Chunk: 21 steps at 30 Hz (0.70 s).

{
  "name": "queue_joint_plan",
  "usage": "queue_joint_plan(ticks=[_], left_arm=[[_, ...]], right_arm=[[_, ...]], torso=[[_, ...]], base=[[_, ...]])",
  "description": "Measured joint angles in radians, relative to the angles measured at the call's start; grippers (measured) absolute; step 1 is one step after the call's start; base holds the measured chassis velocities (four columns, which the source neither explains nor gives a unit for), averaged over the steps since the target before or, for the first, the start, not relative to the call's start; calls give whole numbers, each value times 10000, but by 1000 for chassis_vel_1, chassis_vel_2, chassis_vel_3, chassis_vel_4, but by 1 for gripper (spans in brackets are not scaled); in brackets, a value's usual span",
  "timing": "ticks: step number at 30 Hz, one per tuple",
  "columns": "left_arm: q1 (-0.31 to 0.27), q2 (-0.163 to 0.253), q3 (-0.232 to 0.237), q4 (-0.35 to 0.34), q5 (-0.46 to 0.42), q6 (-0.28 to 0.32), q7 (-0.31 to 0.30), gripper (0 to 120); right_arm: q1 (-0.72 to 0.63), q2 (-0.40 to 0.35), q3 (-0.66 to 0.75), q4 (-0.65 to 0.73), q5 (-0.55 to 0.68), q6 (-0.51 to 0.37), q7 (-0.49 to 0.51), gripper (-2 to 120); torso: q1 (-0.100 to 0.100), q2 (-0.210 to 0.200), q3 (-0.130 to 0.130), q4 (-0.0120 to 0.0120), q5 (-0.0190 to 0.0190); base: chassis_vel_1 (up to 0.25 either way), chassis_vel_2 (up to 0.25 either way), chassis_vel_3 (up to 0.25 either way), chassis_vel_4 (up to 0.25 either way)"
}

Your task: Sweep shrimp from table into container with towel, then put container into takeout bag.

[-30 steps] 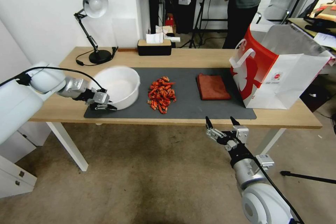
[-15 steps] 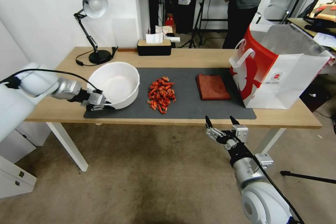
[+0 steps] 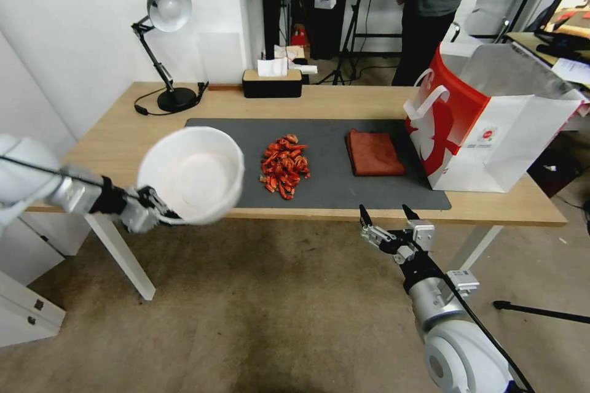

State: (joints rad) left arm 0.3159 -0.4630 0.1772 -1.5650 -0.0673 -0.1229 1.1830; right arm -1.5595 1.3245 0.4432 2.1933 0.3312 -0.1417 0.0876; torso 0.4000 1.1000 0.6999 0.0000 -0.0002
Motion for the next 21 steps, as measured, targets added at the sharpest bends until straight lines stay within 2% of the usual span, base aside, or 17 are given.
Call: queue_joint_plan(ticks=[1,2,3,4,5,6,7,8,10,11,12,14,15,16,17,18,21], left_arm=[[234,131,-302,-134,110,-153,14,0],[303,166,-389,-171,133,-189,20,0],[598,316,-738,-328,209,-329,56,0],[598,316,-738,-328,209,-329,56,0],[998,485,-1203,-516,263,-542,111,0],[1850,803,-2049,-887,279,-1093,289,0],[2205,935,-2339,-1068,279,-1305,339,0],[2205,935,-2339,-1068,279,-1305,339,0],[3353,1311,-3110,-1733,72,-1826,382,0],[3353,1311,-3110,-1733,72,-1826,382,0],[3958,1426,-3548,-2139,-95,-2061,366,0],[5114,1464,-4342,-3133,123,-2719,241,0],[5114,1464,-4342,-3133,123,-2719,241,0],[5437,1471,-4524,-3395,219,-2856,209,0],[6122,1494,-4737,-3976,352,-3148,187,0],[6122,1494,-4737,-3976,352,-3148,187,0],[6632,1466,-4668,-4651,752,-3479,184,0]], right_arm=[[1,-5,-2,-1,1,0,0,100],[3,-7,-3,-2,1,-1,-1,100],[7,-12,-9,-3,3,-2,-2,100],[7,-12,-9,-3,3,-2,-2,100],[14,-20,-21,-3,5,-3,-5,100],[18,-35,-31,-5,5,-6,-7,100],[17,-37,-35,-6,5,-6,-8,100],[17,-37,-35,-6,5,-6,-8,100],[-4,-57,-39,-5,5,-7,-12,100],[-4,-57,-39,-5,5,-7,-12,100],[-29,-74,-36,-4,5,-8,-14,100],[-105,-124,1,45,8,-7,-15,100],[-105,-124,1,45,8,-7,-15,100],[-132,-134,13,71,10,-6,-15,100],[-189,-136,32,124,11,-3,-15,100],[-189,-136,32,124,11,-3,-15,100],[-316,-74,99,243,5,6,-14,100]], torso=[[0,0,0,-1,-1],[0,0,0,-1,0],[0,0,0,3,2],[0,0,0,3,2],[1,0,0,2,1],[0,0,0,3,2],[0,0,-1,5,2],[0,0,-1,5,2],[0,0,-1,6,1],[0,0,-1,6,1],[0,1,-1,4,1],[-1,0,-1,-4,2],[-1,0,-1,-4,2],[0,1,-1,-5,3],[-1,0,0,-1,2],[-1,0,0,-1,2],[-1,1,0,5,4]], base=[[0,0,0,0],[0,0,0,0],[0,0,0,0],[0,0,0,0],[0,0,0,0],[0,0,0,0],[0,0,0,0],[0,0,0,0],[0,0,0,0],[0,0,0,0],[0,0,0,0],[0,0,0,0],[0,0,0,0],[0,0,0,0],[0,0,0,0],[0,0,0,0],[0,0,0,0]])
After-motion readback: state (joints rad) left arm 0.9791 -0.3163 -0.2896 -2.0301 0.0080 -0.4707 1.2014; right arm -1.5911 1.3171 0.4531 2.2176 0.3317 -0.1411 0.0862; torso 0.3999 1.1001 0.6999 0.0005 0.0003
